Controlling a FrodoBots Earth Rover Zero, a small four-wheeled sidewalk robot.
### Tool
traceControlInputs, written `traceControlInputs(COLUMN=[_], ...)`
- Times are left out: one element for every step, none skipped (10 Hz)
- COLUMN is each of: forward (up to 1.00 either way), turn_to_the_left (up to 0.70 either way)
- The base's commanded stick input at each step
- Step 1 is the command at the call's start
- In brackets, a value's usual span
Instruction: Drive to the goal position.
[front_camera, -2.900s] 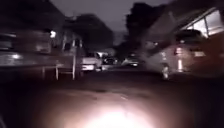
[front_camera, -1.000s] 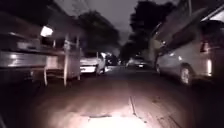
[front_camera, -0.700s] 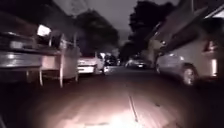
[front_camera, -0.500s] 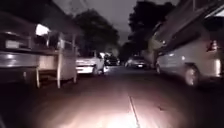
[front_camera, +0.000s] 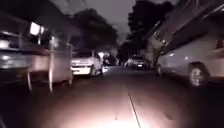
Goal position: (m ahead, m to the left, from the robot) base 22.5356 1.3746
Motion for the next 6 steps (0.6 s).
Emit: traceControlInputs(forward=[0.5,0.5,0.5,0.5,0.5,0.5], turn_to_the_left=[0.0,0.0,0.0,0.0,0.0,0.0])
